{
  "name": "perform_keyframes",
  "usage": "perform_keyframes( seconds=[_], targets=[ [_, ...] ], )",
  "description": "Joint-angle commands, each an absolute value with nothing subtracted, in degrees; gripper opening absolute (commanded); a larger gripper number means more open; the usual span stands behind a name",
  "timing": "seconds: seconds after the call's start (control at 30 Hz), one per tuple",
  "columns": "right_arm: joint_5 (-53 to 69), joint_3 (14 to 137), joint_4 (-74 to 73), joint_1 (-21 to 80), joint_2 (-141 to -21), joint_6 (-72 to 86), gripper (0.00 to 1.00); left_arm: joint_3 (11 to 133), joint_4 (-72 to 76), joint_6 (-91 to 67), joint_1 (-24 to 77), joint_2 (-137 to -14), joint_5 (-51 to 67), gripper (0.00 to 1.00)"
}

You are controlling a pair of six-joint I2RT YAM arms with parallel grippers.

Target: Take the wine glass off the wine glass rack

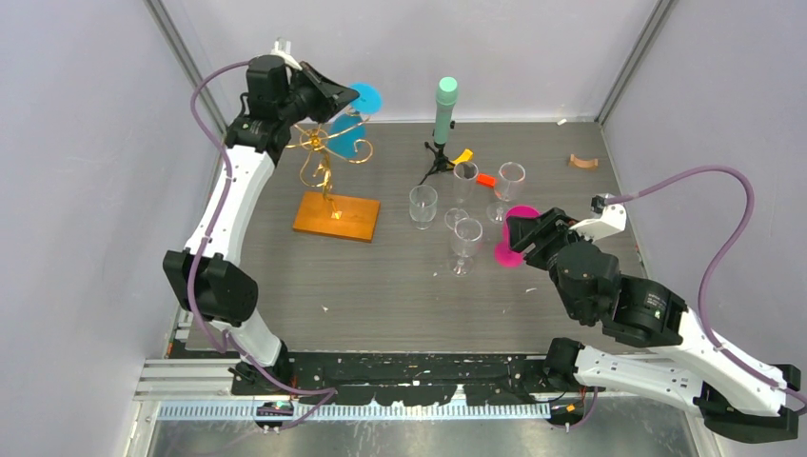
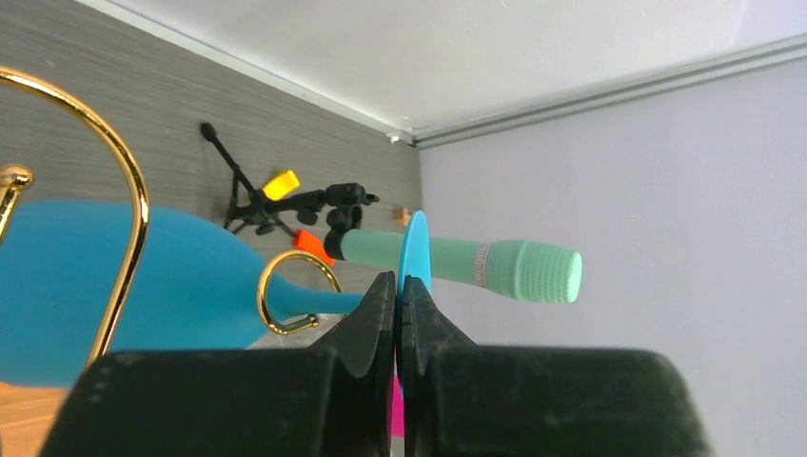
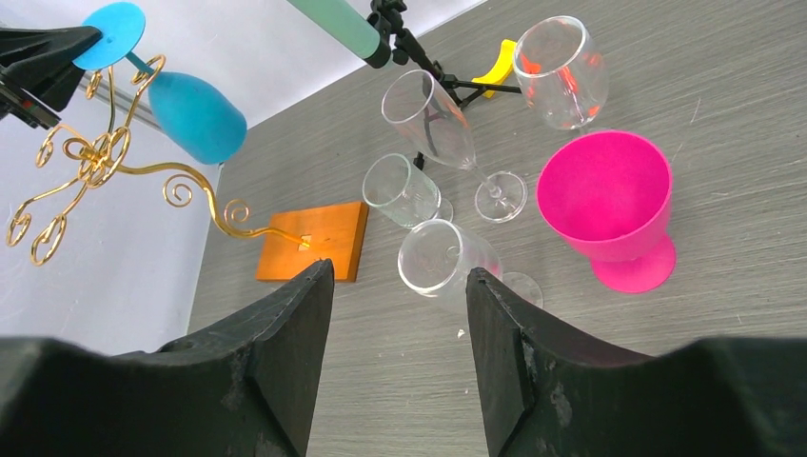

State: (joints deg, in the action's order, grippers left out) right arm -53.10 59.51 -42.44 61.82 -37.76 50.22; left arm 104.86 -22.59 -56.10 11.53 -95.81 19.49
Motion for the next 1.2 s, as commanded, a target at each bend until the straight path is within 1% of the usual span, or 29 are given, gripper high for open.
perform_keyframes(
  seconds=[0.0, 0.13, 0.2, 0.63, 0.87, 1.03, 1.17],
  targets=[
    [-56.00, 59.60, -40.57, 62.05, -36.81, 51.68, 0.59, 102.33, -13.46, -64.19, 10.03, -93.30, 26.65, 0.00],
    [-56.08, 59.46, -40.53, 62.05, -36.74, 51.76, 0.59, 99.38, -8.26, -69.59, 9.21, -92.72, 30.71, 0.00],
    [-56.12, 59.38, -40.57, 62.03, -36.84, 51.89, 0.59, 98.45, -7.97, -70.46, 8.93, -91.98, 30.93, 0.00],
    [-56.17, 59.24, -40.58, 62.05, -36.87, 52.36, 0.58, 93.76, -9.91, -69.80, 6.10, -84.18, 25.31, 0.00],
    [-55.99, 59.21, -40.57, 62.05, -36.58, 52.42, 0.58, 94.46, -8.66, -69.91, 5.11, -85.81, 24.29, 0.00],
    [-56.16, 58.98, -40.55, 62.05, -35.98, 52.40, 0.58, 92.25, -4.96, -72.33, 4.51, -86.41, 23.73, 0.00],
    [-56.25, 59.02, -40.56, 62.05, -35.88, 52.23, 0.58, 92.08, -4.68, -72.69, 3.78, -86.84, 22.35, 0.00]
  ],
)
